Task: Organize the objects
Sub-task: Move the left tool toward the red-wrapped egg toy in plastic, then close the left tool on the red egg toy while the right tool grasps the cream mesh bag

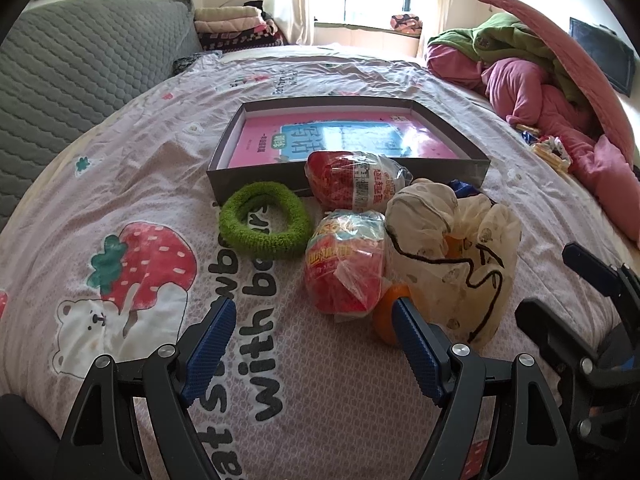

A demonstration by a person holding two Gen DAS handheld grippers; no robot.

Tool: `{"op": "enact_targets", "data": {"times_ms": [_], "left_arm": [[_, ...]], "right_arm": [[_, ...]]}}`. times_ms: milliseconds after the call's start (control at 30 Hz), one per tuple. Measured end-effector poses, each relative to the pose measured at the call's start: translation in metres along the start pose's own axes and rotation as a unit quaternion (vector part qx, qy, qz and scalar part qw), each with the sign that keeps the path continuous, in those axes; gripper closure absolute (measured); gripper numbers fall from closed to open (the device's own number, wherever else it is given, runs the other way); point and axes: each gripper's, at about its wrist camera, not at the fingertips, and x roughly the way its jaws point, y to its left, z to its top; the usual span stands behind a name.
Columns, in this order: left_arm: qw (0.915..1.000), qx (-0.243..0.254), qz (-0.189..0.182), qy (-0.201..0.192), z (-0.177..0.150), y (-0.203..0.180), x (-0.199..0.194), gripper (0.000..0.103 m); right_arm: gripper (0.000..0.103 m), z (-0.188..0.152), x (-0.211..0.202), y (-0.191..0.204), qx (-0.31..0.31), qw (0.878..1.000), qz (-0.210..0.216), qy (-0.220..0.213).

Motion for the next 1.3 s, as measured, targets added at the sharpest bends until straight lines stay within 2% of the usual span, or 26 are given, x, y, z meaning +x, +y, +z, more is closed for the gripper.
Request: {"op": "enact_targets", "data": {"times_ms": [400, 900, 1100, 1200, 1300], "left_arm": [[0.9998, -0.001, 0.017, -0.001, 0.014, 0.001, 0.013, 0.022], [0.9998, -0.013, 0.003, 0.014, 0.015, 0.016, 0.02, 0.022], [0.9997, -0.016, -0.006, 0.019, 0.013, 0.02, 0.021, 0.022], [0.9995, -0.019, -0.013, 0.023, 0.014, 0.022, 0.022, 0.022], [0.9992, -0.022, -0.018, 0.027, 0.015, 0.023, 0.025, 0.022]], "right_arm": [[0.022, 0.001, 0.012, 0.002, -0.006, 1.0, 0.004, 0.018], [0.022, 0.012, 0.041, -0.009, 0.059, 0.994, 0.069, 0.059], [0.022, 0.019, 0.049, -0.003, 0.053, 0.993, 0.083, 0.064], [0.029, 0.023, 0.053, 0.004, 0.036, 0.994, 0.08, 0.066], [0.047, 0.026, 0.053, 0.012, 0.012, 0.995, 0.08, 0.065]]}}
